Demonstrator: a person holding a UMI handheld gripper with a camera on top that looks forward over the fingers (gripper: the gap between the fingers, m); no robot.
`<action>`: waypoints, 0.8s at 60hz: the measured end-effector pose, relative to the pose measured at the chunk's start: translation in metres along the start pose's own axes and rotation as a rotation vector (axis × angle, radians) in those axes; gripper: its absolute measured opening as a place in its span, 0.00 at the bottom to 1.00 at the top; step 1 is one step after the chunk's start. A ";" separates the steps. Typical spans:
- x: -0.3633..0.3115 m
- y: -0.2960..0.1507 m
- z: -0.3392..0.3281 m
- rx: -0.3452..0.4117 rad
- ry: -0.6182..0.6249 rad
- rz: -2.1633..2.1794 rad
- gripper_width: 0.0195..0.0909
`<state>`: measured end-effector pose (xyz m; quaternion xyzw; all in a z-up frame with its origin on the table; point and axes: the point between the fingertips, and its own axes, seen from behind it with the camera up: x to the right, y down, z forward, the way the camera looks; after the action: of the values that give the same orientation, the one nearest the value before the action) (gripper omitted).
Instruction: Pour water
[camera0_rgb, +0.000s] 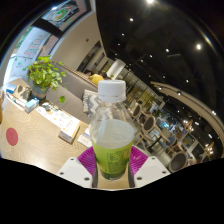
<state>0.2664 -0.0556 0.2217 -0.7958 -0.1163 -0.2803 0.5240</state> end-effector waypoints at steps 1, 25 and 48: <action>-0.002 -0.012 -0.004 0.010 0.014 -0.034 0.30; -0.196 -0.215 -0.082 0.239 0.144 -0.870 0.30; -0.331 -0.192 -0.082 0.220 0.104 -1.485 0.30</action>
<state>-0.1222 -0.0117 0.2056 -0.4371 -0.6249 -0.5839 0.2783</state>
